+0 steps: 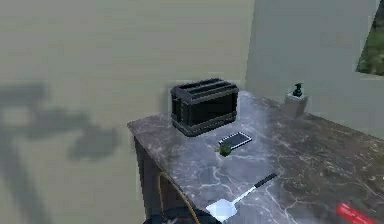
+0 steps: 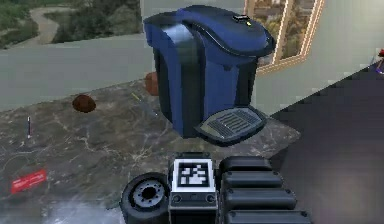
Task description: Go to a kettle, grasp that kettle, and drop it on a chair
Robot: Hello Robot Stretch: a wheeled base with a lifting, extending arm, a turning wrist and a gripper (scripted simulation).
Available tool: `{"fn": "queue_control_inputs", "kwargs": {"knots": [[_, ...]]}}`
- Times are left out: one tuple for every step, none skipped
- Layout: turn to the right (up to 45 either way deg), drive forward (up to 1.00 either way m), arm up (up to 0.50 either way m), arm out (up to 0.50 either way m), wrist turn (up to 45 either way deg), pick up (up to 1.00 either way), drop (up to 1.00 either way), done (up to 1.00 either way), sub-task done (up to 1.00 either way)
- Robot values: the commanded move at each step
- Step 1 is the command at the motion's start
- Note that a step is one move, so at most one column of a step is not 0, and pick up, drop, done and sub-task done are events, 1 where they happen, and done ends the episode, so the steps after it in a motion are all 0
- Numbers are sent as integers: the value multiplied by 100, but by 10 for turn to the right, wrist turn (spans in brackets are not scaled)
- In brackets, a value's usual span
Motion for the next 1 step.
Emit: {"fn": "queue_control_inputs", "kwargs": {"knots": [[-450, 0, 0, 0, 0, 0, 0, 0, 0]]}}
